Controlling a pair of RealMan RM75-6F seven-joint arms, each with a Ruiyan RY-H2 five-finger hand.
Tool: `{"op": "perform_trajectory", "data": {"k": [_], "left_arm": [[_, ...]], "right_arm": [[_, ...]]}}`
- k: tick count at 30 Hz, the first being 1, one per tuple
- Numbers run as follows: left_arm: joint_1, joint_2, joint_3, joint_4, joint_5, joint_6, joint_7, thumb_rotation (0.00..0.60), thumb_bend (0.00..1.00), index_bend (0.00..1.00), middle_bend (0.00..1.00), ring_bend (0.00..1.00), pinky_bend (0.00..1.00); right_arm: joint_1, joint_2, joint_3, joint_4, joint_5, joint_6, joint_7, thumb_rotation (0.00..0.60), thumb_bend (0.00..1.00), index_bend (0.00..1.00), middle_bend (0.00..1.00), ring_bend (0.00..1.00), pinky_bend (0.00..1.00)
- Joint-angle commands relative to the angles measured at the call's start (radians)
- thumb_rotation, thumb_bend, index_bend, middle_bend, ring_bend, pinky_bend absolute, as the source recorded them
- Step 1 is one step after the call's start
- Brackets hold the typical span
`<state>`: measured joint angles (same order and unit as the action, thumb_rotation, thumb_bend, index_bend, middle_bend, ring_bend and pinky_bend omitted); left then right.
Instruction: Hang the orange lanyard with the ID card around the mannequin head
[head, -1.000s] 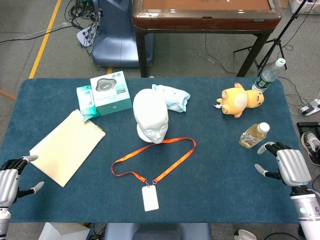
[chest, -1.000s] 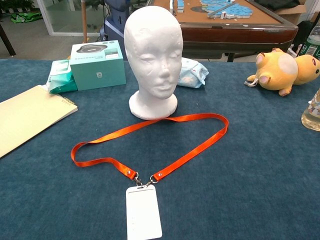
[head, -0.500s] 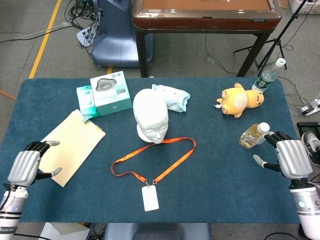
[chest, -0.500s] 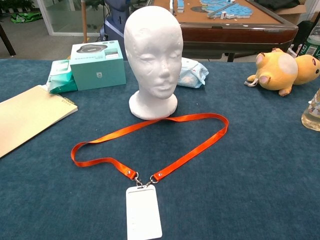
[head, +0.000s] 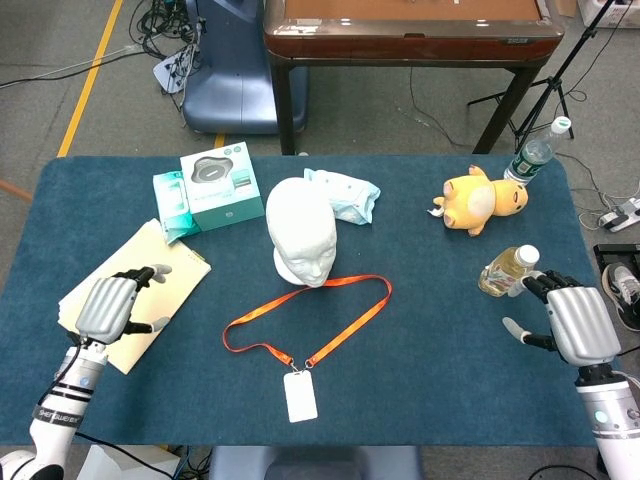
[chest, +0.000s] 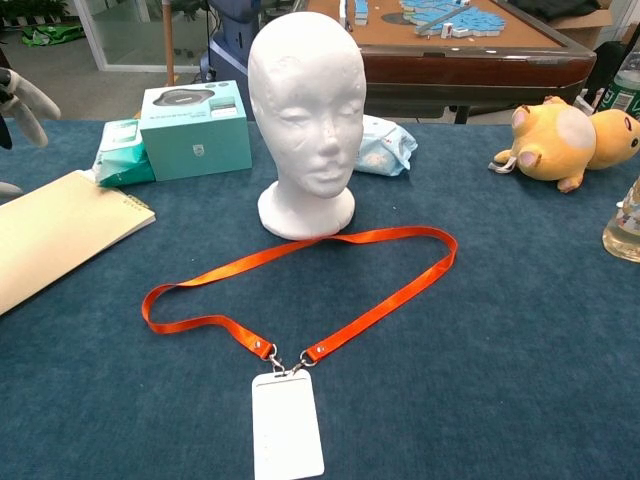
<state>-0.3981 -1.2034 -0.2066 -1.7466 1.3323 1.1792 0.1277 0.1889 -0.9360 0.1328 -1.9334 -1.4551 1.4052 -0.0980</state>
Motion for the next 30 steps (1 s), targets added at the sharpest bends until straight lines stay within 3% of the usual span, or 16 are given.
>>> {"op": "perform_trajectory", "data": {"k": [1, 6, 14, 16, 20, 30], "left_arm": [[-0.034, -0.049, -0.010, 0.009, -0.057, -0.020, 0.078, 0.600, 0.12, 0.28, 0.50, 0.57, 0.66], [-0.082, -0.099, -0.010, 0.017, -0.125, -0.052, 0.191, 0.600, 0.12, 0.28, 0.62, 0.76, 0.87], [-0.141, -0.188, -0.020, 0.045, -0.216, -0.069, 0.280, 0.579, 0.12, 0.31, 0.83, 0.95, 0.96], [-0.156, -0.206, -0.021, 0.053, -0.235, -0.076, 0.303, 0.534, 0.12, 0.32, 0.88, 0.97, 0.99], [-0.190, -0.242, -0.022, 0.063, -0.284, -0.090, 0.359, 0.382, 0.12, 0.33, 0.95, 1.00, 1.00], [-0.259, -0.329, -0.027, 0.107, -0.361, -0.097, 0.425, 0.340, 0.12, 0.39, 1.00, 1.00, 1.00]], "right_arm": [[0.000, 0.001, -0.002, 0.001, 0.000, -0.002, 0.001, 0.600, 0.20, 0.49, 0.44, 0.36, 0.46], [0.000, 0.003, -0.004, 0.006, 0.005, -0.006, 0.007, 0.600, 0.20, 0.49, 0.44, 0.36, 0.45], [0.001, 0.000, -0.006, 0.018, 0.016, -0.014, 0.017, 0.600, 0.20, 0.49, 0.44, 0.36, 0.45], [0.002, -0.001, -0.006, 0.020, 0.018, -0.016, 0.018, 0.600, 0.20, 0.49, 0.44, 0.36, 0.45], [0.000, -0.002, -0.008, 0.022, 0.022, -0.017, 0.016, 0.600, 0.20, 0.49, 0.44, 0.36, 0.45], [-0.005, -0.002, -0.010, 0.026, 0.037, -0.017, 0.013, 0.600, 0.20, 0.49, 0.44, 0.36, 0.46]]}}
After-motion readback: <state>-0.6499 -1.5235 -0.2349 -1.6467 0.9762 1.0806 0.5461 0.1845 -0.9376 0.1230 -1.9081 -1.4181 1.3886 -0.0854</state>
